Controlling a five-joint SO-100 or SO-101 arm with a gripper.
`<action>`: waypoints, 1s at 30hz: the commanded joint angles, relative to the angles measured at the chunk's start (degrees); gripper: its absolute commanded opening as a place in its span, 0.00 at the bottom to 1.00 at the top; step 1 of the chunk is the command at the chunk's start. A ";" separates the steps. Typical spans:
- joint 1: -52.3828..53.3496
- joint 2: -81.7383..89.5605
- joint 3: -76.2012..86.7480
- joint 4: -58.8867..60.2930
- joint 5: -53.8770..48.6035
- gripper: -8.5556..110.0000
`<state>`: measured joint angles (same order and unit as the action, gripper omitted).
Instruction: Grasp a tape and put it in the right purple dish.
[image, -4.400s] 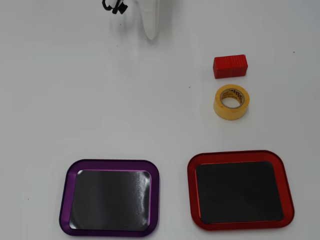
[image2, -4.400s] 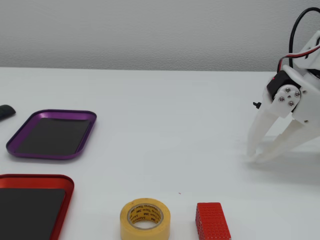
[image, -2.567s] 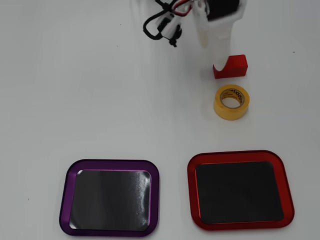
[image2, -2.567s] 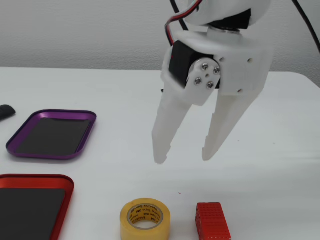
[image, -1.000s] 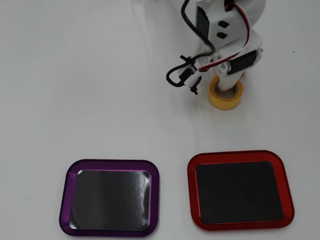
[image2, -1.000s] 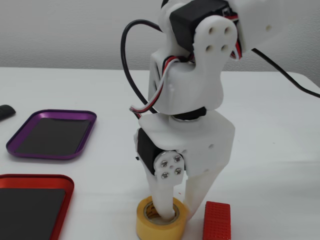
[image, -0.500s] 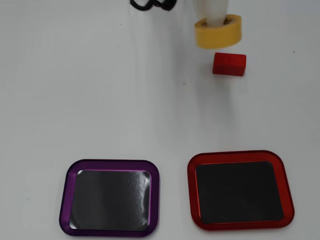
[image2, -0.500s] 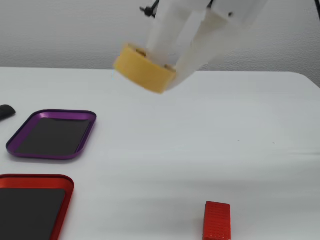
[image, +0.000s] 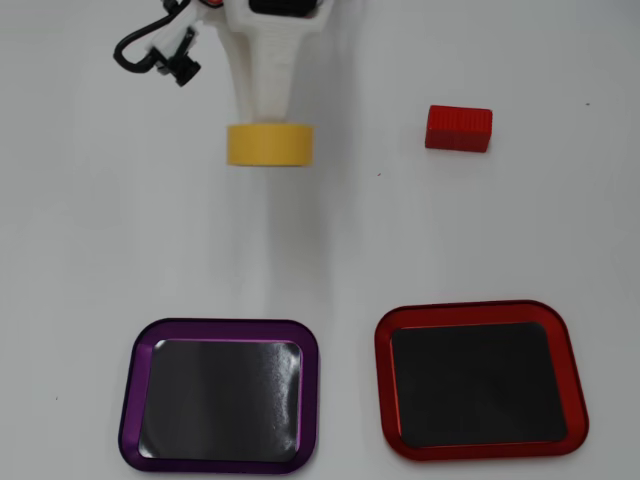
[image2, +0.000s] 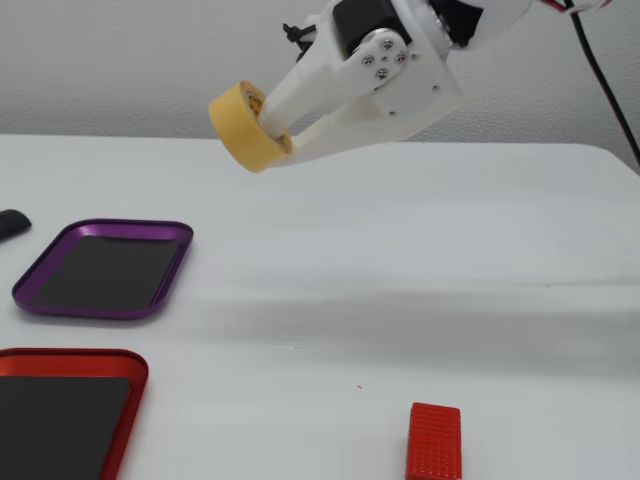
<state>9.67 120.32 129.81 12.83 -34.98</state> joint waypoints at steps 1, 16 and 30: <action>0.62 -5.36 -1.67 -8.70 -0.53 0.07; 5.10 -43.42 -47.02 14.59 10.99 0.07; 6.06 -53.79 -70.22 39.11 13.36 0.13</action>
<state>16.00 65.57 62.75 48.96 -21.97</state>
